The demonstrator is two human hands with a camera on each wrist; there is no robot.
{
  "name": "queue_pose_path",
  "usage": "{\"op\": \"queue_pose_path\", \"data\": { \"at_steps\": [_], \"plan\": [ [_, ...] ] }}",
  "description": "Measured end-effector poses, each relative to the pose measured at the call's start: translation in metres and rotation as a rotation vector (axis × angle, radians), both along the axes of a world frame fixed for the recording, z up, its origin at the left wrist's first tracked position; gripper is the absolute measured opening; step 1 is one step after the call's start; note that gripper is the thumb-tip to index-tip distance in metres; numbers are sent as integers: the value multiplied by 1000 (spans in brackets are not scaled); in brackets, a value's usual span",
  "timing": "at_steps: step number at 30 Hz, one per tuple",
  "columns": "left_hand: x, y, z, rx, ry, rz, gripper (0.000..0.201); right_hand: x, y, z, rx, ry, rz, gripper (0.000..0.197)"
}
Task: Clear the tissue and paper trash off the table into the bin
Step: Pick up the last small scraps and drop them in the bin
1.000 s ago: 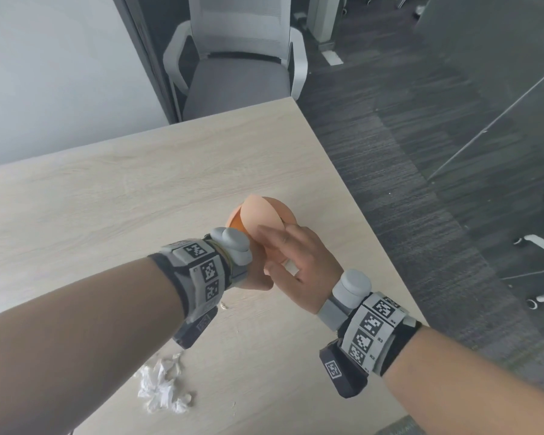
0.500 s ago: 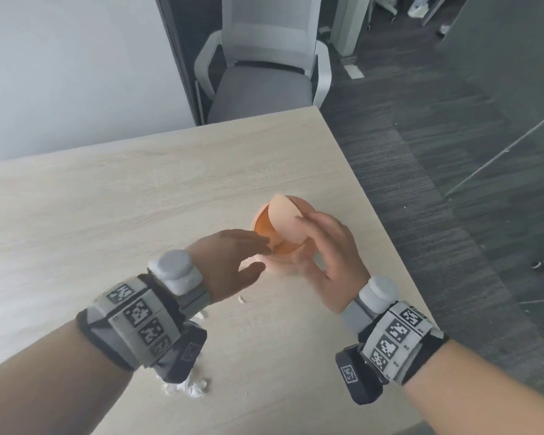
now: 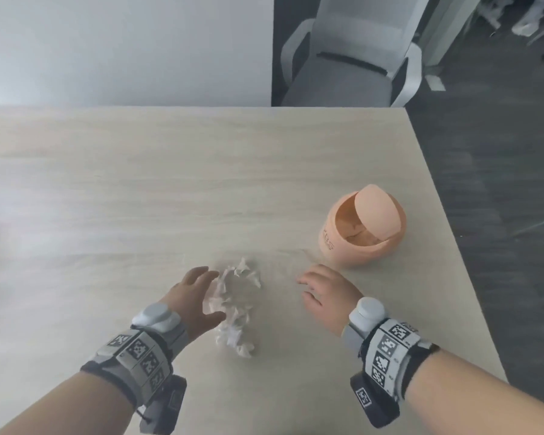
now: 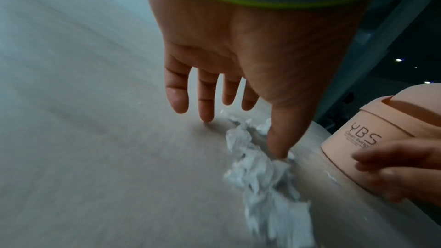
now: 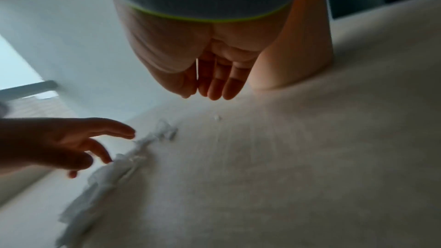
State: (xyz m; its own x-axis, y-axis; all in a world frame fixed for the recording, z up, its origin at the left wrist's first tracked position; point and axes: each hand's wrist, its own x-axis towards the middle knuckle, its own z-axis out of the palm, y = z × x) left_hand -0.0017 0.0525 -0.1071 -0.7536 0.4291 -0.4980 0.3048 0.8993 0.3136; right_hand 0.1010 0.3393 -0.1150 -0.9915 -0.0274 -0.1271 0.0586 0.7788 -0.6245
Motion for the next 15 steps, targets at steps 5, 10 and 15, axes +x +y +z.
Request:
{"op": "queue_pose_path", "data": {
  "at_steps": [5,10,15],
  "plan": [
    [32,2,-2,-51,-5,-55,112,-21,-10,-16,105,-222,-212,14],
    [39,14,-9,-36,-24,-126,77,-35,-23,-28,191,-258,-187,8],
    [21,12,-13,45,21,-48,48,-37,-43,-26,88,-237,59,8]
  ]
}}
